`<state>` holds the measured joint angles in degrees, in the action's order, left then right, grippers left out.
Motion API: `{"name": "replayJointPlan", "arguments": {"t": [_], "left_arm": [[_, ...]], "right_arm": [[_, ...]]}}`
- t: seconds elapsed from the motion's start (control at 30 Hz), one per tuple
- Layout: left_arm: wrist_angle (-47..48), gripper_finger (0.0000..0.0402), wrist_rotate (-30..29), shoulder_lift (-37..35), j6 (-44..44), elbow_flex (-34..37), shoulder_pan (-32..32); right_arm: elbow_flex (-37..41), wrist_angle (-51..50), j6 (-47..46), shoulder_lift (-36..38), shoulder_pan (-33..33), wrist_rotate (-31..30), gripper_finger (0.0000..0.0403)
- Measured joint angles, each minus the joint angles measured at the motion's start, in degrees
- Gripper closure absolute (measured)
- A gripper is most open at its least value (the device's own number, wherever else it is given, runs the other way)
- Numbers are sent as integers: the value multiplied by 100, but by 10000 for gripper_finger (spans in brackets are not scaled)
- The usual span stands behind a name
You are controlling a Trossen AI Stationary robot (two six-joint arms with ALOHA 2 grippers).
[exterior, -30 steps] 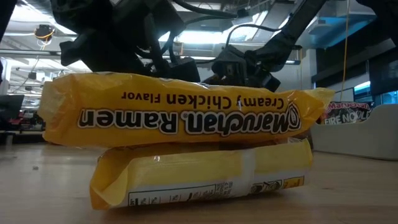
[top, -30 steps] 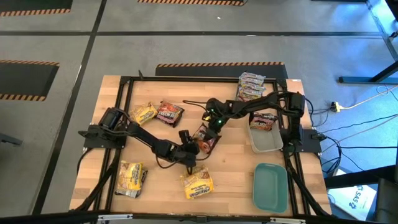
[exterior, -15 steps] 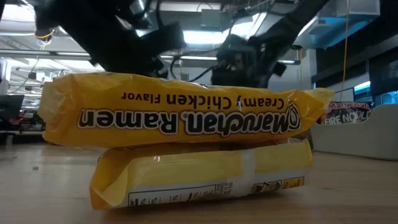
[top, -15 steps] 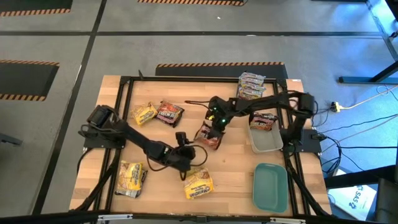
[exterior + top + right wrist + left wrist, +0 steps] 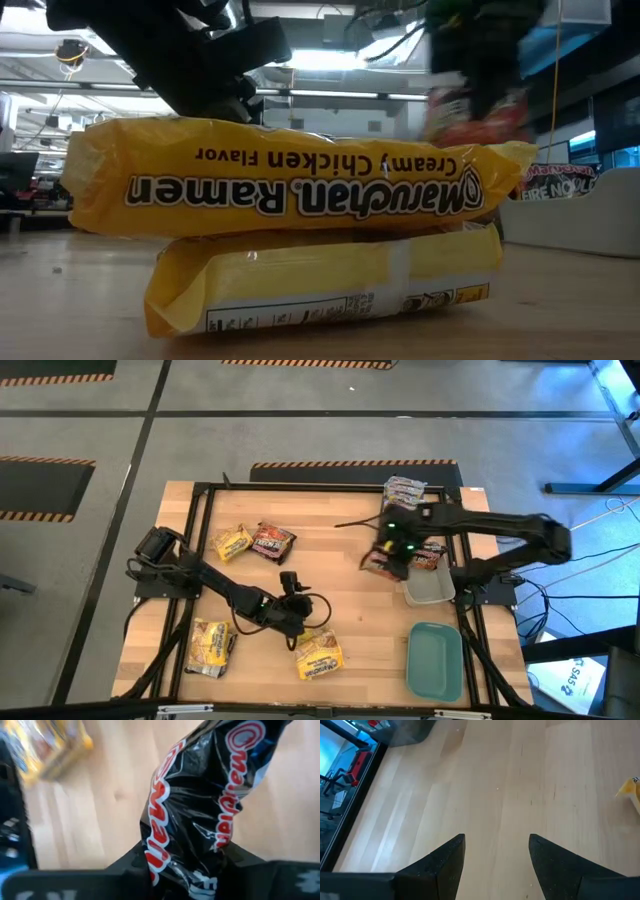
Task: Sort Maruchan noodles
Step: Put the black noodle pack into the gray bin
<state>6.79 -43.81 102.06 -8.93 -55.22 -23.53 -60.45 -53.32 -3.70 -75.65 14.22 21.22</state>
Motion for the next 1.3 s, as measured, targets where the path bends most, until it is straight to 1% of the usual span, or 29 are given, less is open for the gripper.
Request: {"name": "replayJointPlan", "arguments": {"t": [0.2, 0.33, 0.43, 0.53, 0.6, 0.7, 0.87, 0.97, 1.07, 1.3], "left_arm": [[-91, 186, 37, -2, 1, 0, 0], [-134, 186, 157, -2, 7, -1, 14], [-136, 186, 172, -2, 7, -2, 33], [-142, 186, 174, -2, 9, -2, 54], [-142, 186, 173, -2, 7, -2, 74], [-143, 186, 173, -2, 9, -2, 79], [-141, 186, 175, -4, 9, -2, 75], [-141, 186, 173, -6, 11, -2, 76], [-148, 186, 173, -9, 11, -2, 81], [-147, 186, 173, -9, 9, -2, 79]], "right_arm": [[13, -1591, 72, 1026, 0, -833, 294], [13, -2559, 3, 1380, 0, -1461, 300], [17, -2856, -37, 1483, 0, -1769, 300], [26, -2821, 26, 1514, 0, -1778, 298], [152, -2607, 111, 1510, 0, -1750, 298], [589, -2298, 245, 1507, 0, -1559, 298], [1340, -1815, 274, 1505, 0, -1564, 297], [1655, -1430, 262, 1478, 1, -1545, 297], [1663, -1009, 319, 1409, 9, -1463, 297], [1707, -984, 373, 1116, 7, -1942, 297]]}}
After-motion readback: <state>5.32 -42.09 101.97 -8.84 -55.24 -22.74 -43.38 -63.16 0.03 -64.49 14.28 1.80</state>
